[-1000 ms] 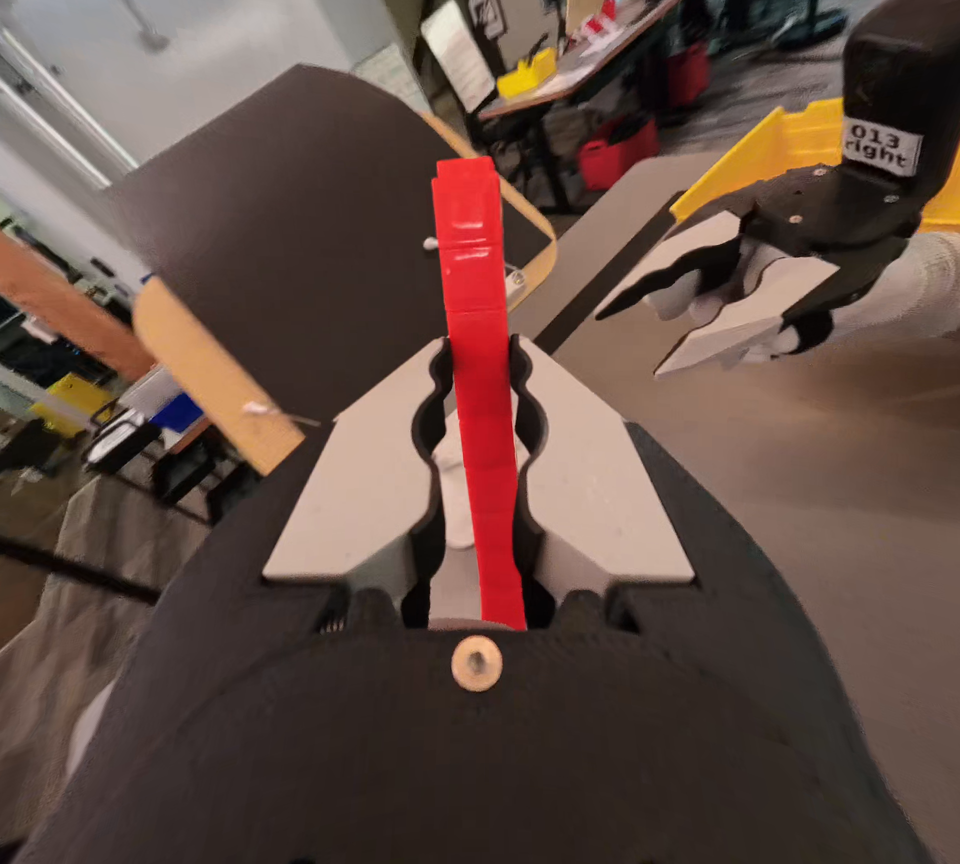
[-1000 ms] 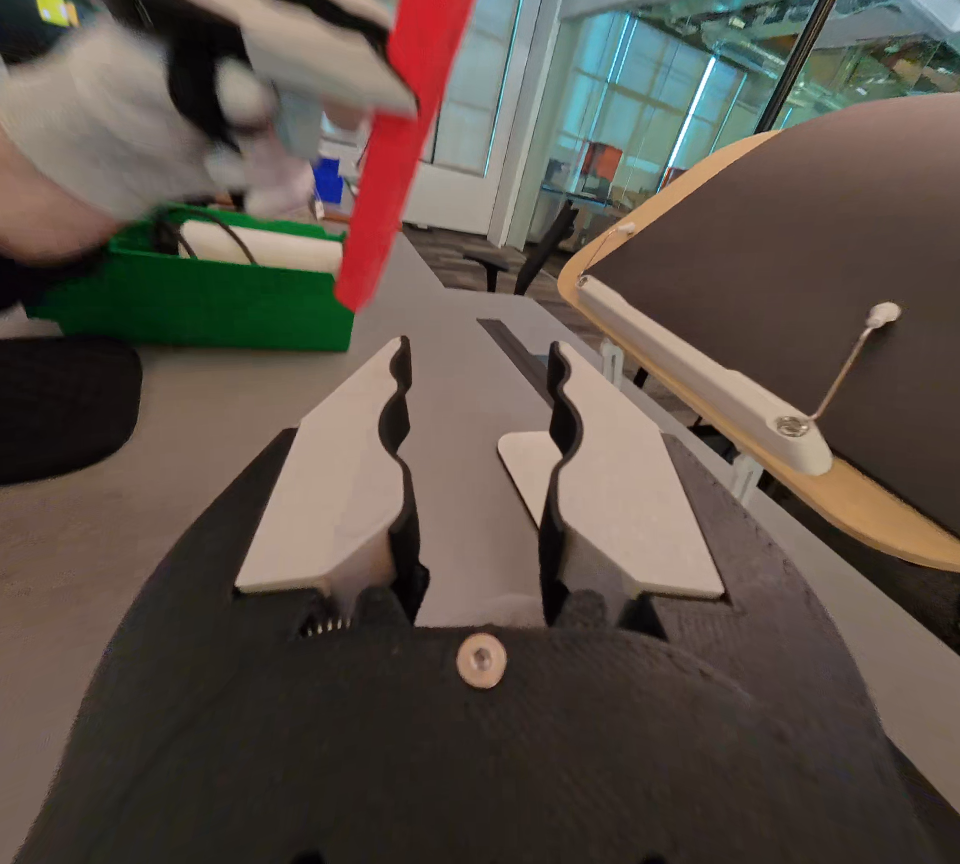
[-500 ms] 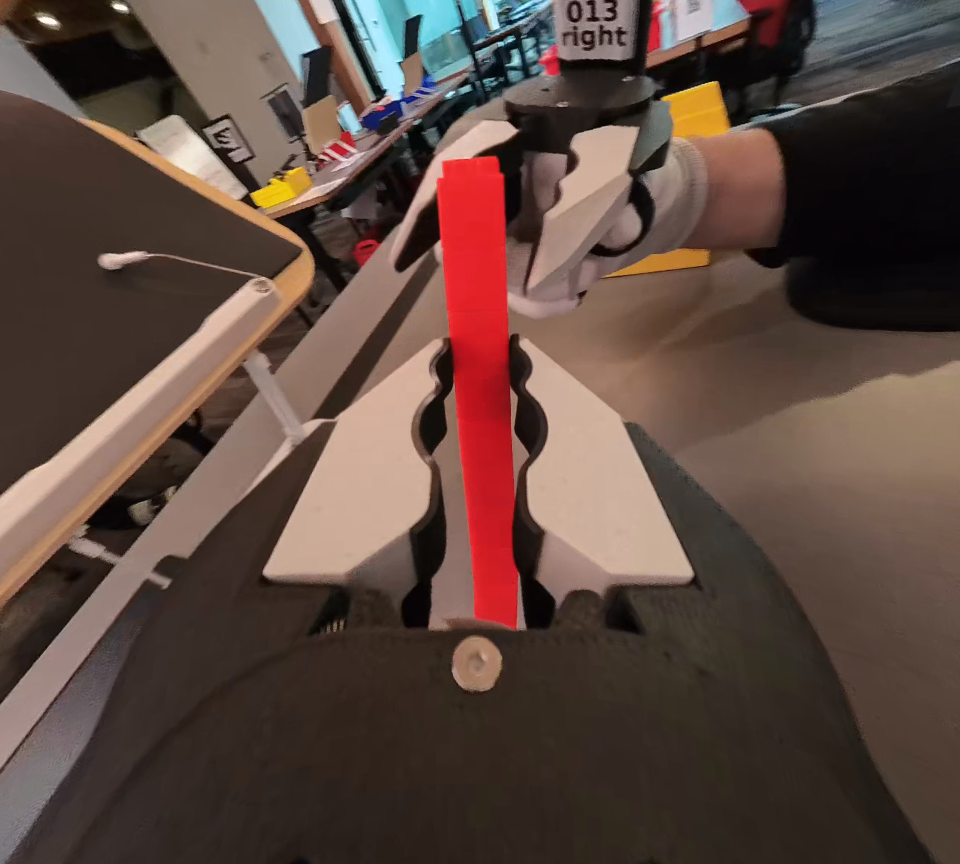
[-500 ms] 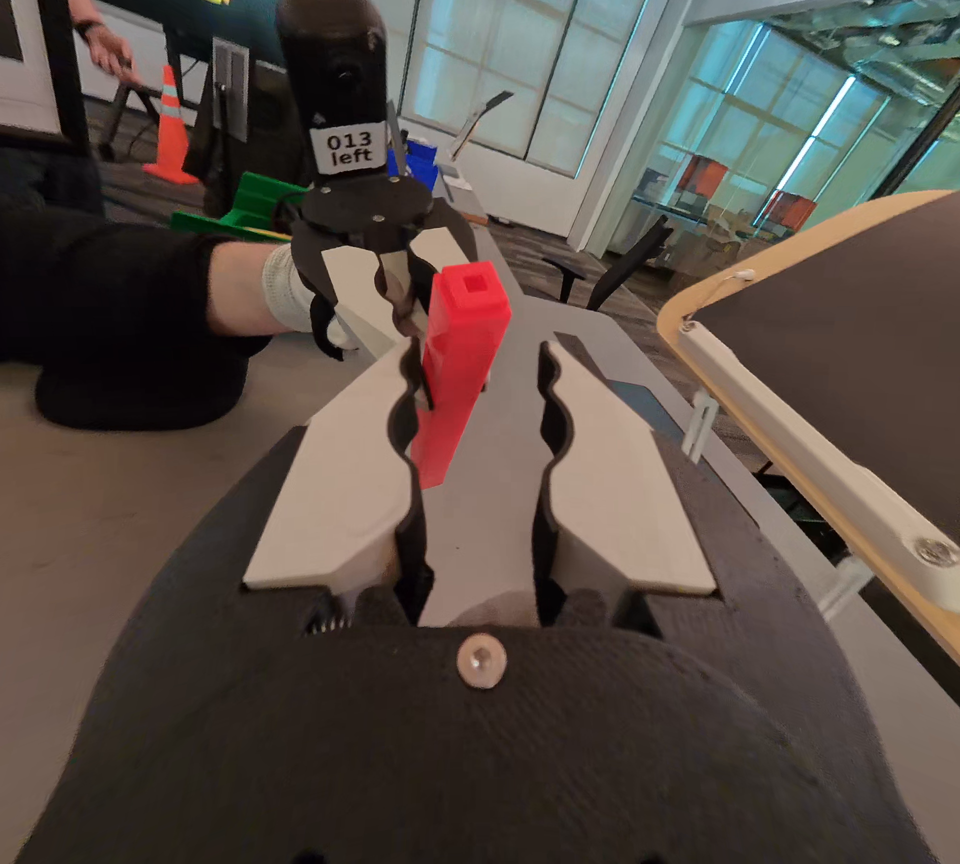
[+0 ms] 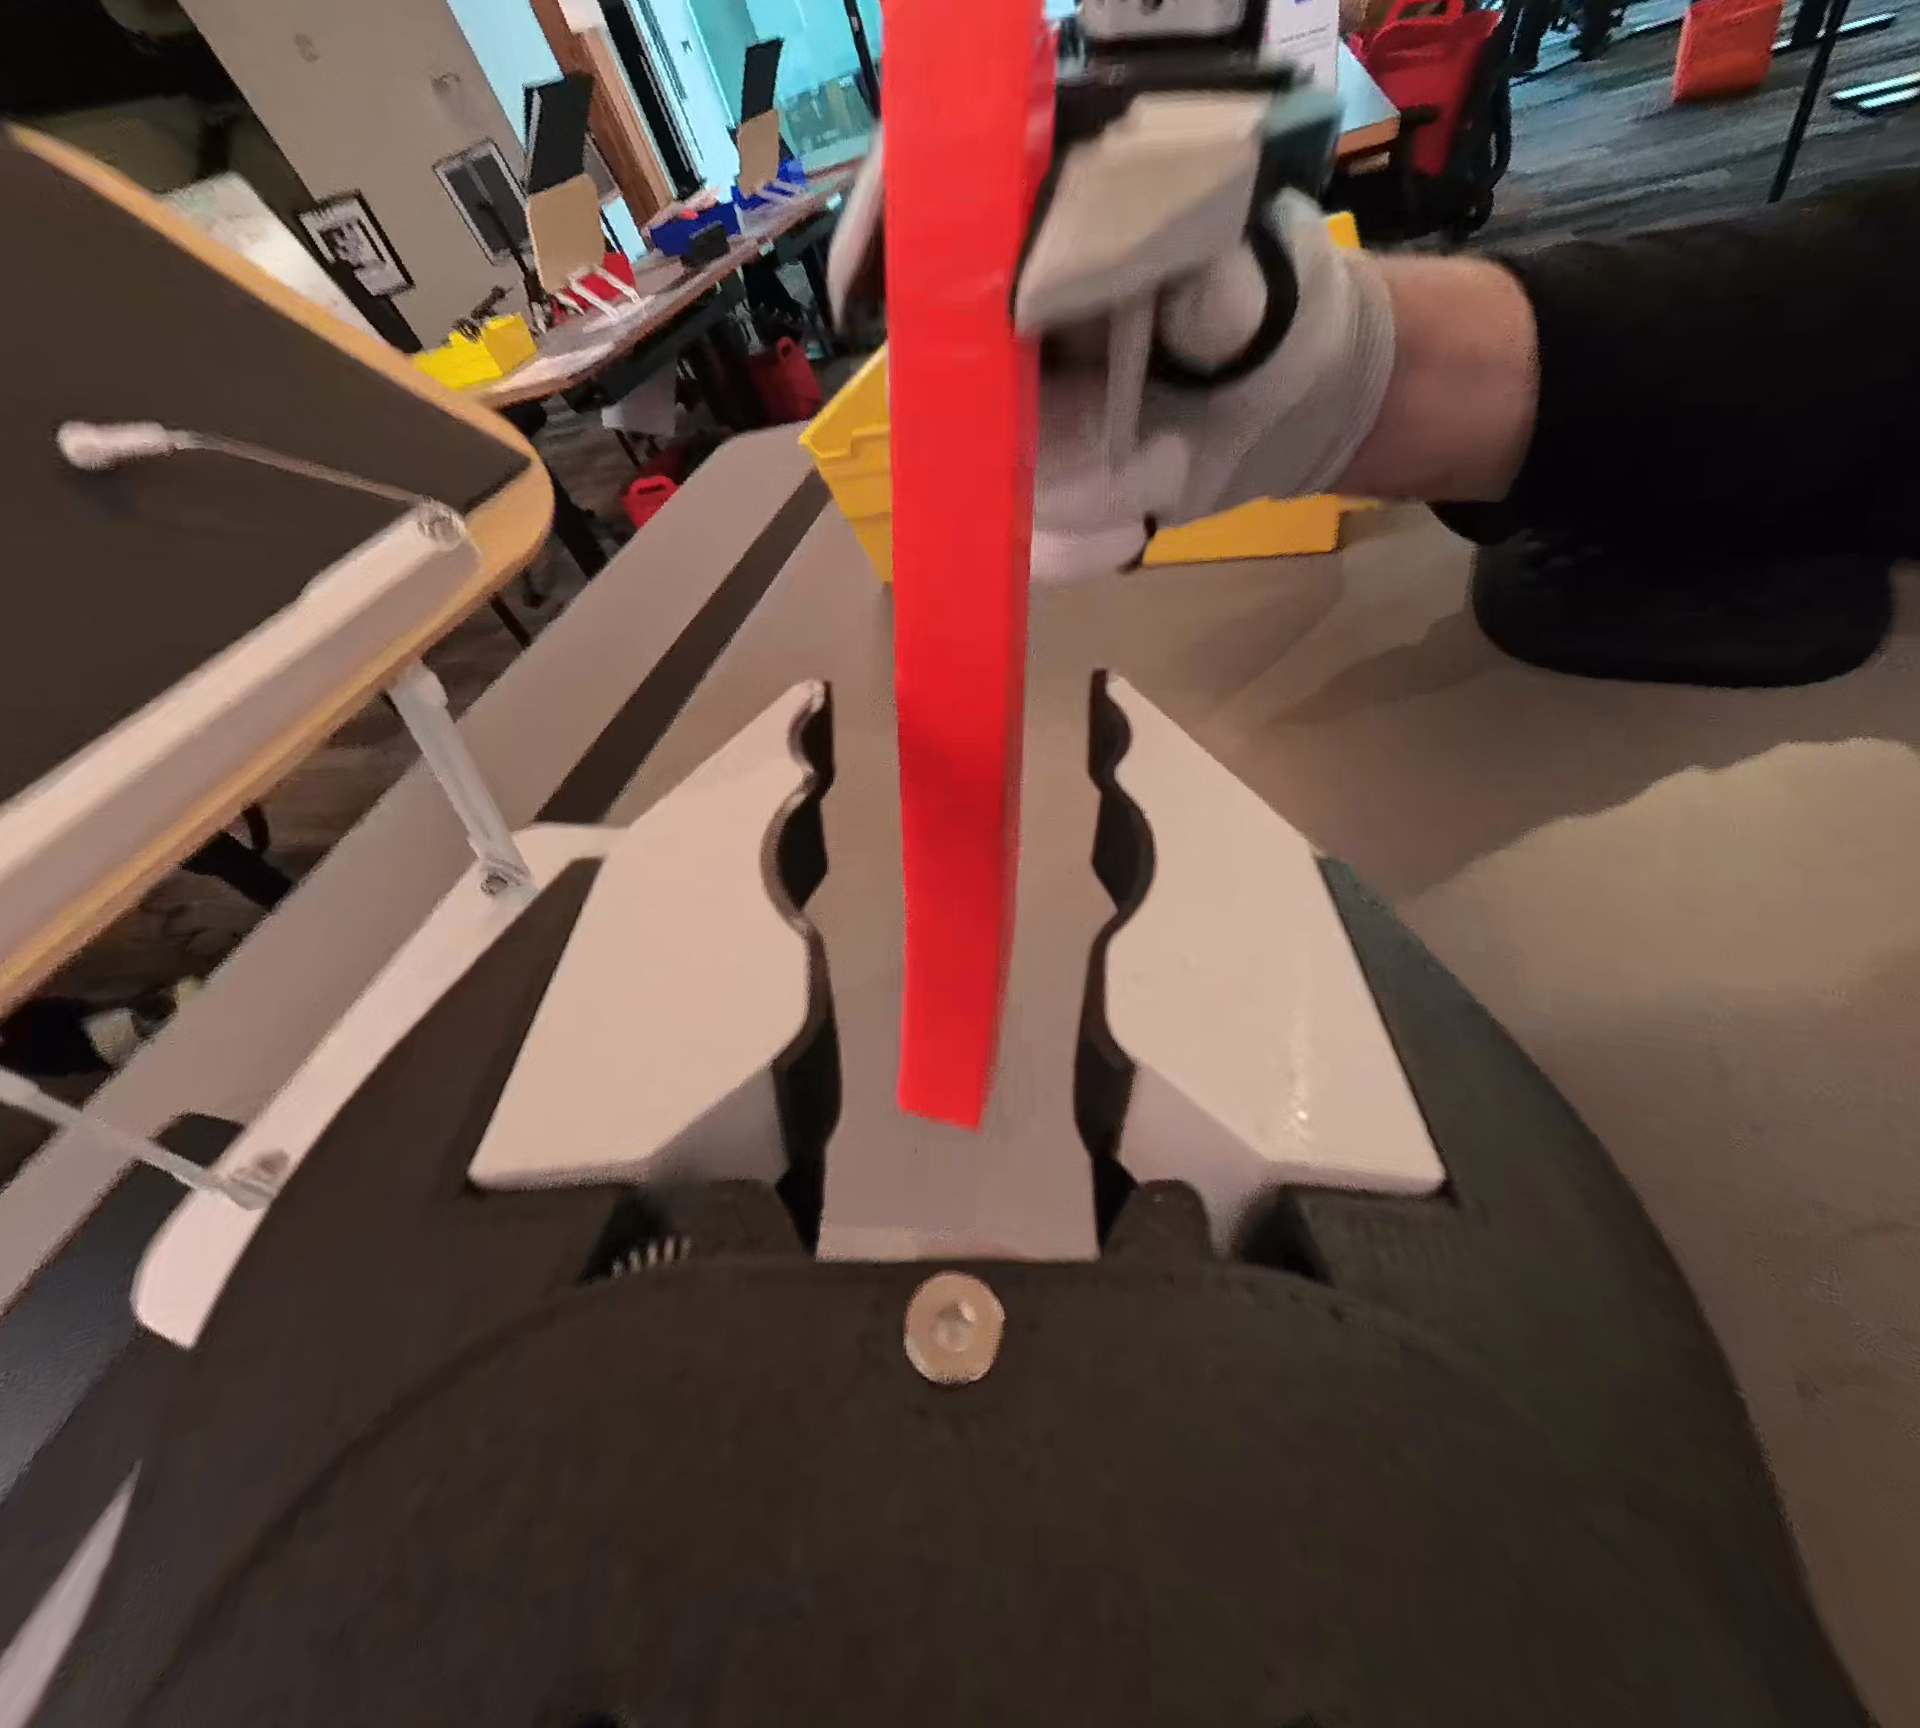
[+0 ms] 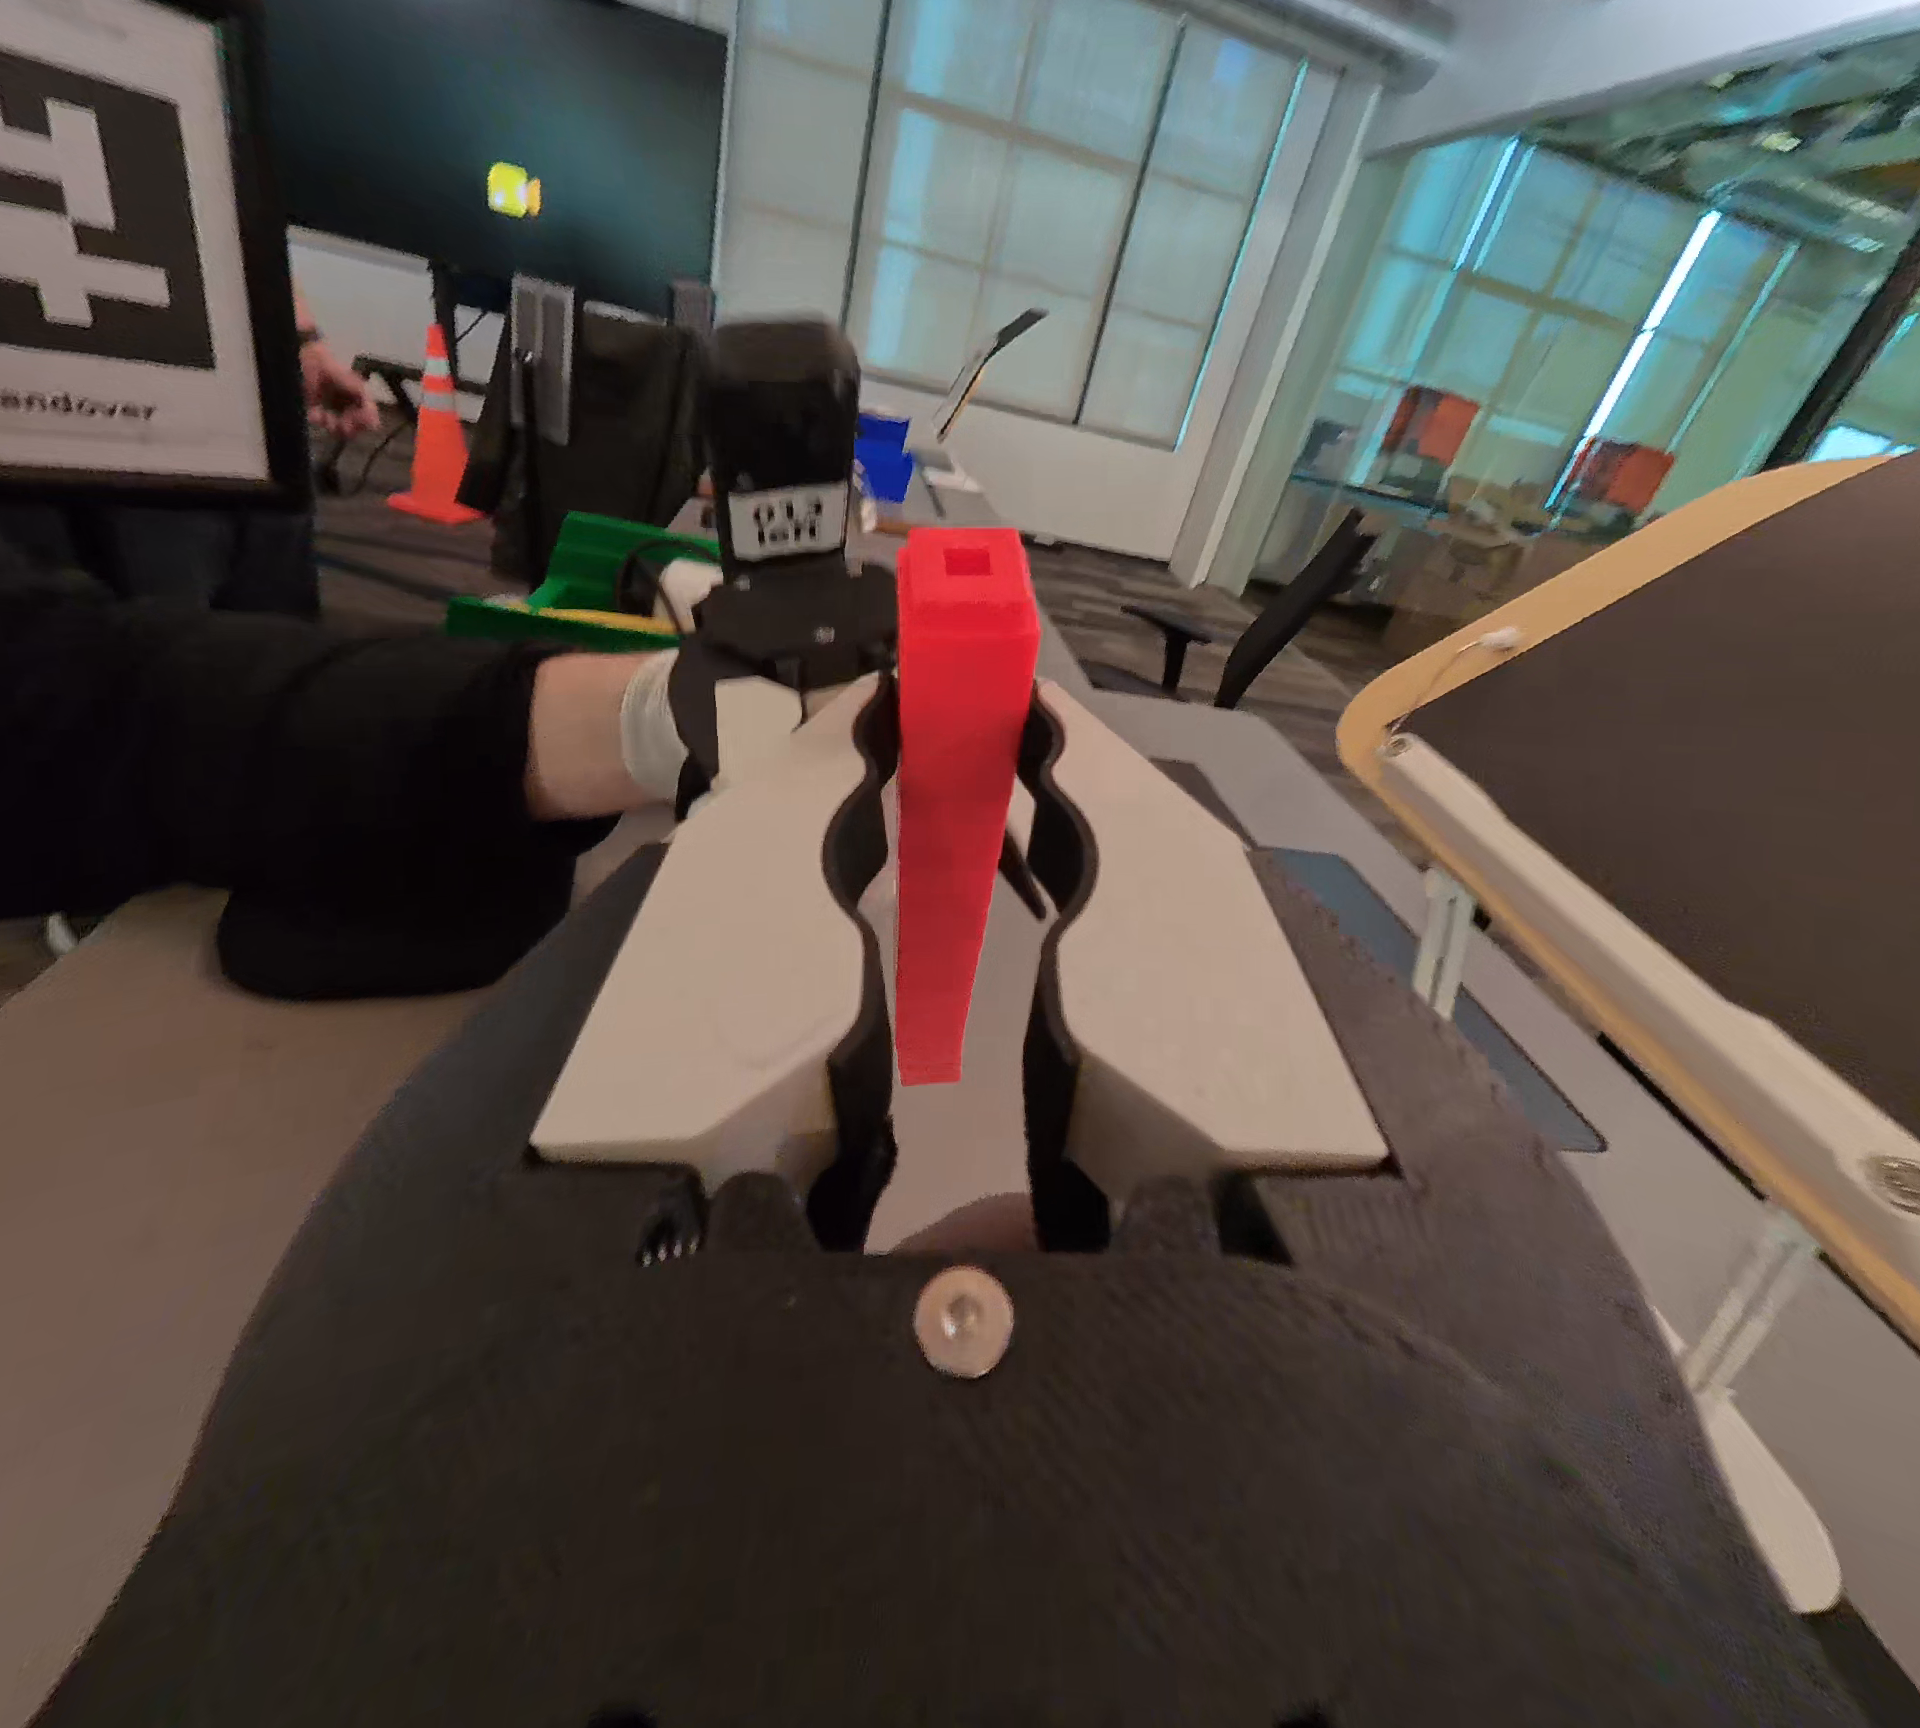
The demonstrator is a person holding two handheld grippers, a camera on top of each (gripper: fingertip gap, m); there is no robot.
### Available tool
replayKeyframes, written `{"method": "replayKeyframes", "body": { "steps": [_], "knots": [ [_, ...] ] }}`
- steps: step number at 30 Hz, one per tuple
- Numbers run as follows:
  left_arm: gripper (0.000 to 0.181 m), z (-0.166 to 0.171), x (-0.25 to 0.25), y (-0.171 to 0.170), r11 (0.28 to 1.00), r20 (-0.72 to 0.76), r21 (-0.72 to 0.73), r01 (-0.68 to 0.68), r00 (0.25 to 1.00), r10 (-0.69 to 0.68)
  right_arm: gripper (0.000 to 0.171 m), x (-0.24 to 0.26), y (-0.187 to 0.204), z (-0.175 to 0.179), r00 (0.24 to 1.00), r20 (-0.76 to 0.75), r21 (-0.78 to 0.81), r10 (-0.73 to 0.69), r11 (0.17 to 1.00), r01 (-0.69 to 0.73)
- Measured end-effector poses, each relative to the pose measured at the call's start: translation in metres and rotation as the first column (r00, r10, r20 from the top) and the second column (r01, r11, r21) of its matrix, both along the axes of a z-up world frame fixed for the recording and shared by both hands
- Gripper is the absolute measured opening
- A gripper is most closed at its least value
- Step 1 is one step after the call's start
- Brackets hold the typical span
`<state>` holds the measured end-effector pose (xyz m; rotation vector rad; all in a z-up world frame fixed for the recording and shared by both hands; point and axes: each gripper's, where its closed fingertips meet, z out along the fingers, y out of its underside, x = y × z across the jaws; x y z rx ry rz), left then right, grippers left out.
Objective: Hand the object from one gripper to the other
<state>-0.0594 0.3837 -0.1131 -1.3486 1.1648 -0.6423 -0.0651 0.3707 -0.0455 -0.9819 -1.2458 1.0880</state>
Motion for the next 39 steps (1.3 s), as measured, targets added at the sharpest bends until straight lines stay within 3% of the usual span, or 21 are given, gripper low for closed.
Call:
{"method": "replayKeyframes", "body": {
  "steps": [2,4,6,8,11,15,17,19,22,24,29,34,37,39],
  "knots": [
    [0.060,-0.014,-0.006,0.006,0.997,-0.007,-0.075,0.002,1.000,-0.003,0.020,0.008,0.004,0.013,0.998,-0.065,-0.018,-0.015,1.000,0.014],
    [0.059,-0.023,-0.007,0.007,0.994,-0.006,-0.107,0.021,1.000,-0.022,0.020,0.016,0.005,0.022,0.992,-0.126,-0.053,0.005,0.999,-0.011],
    [0.048,-0.026,-0.005,0.006,0.994,-0.015,-0.100,0.030,0.999,-0.032,0.019,0.020,0.008,0.026,0.988,-0.155,-0.069,0.007,0.997,-0.017],
    [0.024,-0.024,-0.004,0.006,0.995,-0.010,-0.094,0.028,1.000,-0.029,0.019,0.022,0.009,0.028,0.985,-0.173,-0.086,0.016,0.996,-0.031],
    [0.024,-0.019,-0.008,0.009,0.995,0.023,-0.095,0.021,1.000,-0.019,0.020,0.025,0.017,0.028,0.982,-0.186,-0.108,-0.014,0.994,-0.007],
    [0.023,-0.018,-0.031,0.031,0.987,-0.011,-0.109,-0.122,0.993,0.121,0.045,0.031,0.050,0.028,0.946,-0.160,-0.031,-0.280,0.960,0.279],
    [0.022,-0.024,-0.045,0.044,0.968,-0.064,-0.139,-0.210,0.977,0.203,0.059,0.037,0.063,0.025,0.876,-0.114,0.205,-0.469,0.851,0.483],
    [0.022,-0.034,-0.057,0.051,0.945,-0.127,-0.182,-0.273,0.959,0.252,0.065,0.033,0.060,0.016,0.813,-0.088,0.520,-0.575,0.670,0.530],
    [0.021,-0.041,-0.068,0.055,0.915,-0.195,-0.221,-0.337,0.935,0.297,0.065,0.011,0.054,-0.023,0.745,0.008,0.840,-0.667,0.409,0.357],
    [0.020,-0.042,-0.068,0.052,0.910,-0.229,-0.223,-0.350,0.926,0.300,0.065,-0.003,0.060,-0.053,0.694,0.058,0.911,-0.718,0.322,0.258],
    [0.020,-0.038,-0.055,0.047,0.897,-0.234,-0.260,-0.359,0.924,0.302,0.064,-0.025,0.070,-0.113,0.622,0.220,0.902,-0.752,0.400,0.164],
    [0.020,-0.026,-0.035,0.037,0.896,-0.155,-0.333,-0.295,0.954,0.256,0.042,-0.010,0.101,-0.113,0.476,0.136,0.933,-0.869,0.273,0.233],
    [0.020,-0.026,-0.030,0.034,0.893,-0.145,-0.354,-0.278,0.960,0.241,0.020,-0.003,0.107,-0.107,0.461,0.121,0.922,-0.879,0.272,0.276],
    [0.020,-0.025,-0.028,0.034,0.895,-0.132,-0.355,-0.268,0.963,0.236,0.020,-0.001,0.107,-0.104,0.461,0.117,0.922,-0.880,0.269,0.279]
  ]
}}
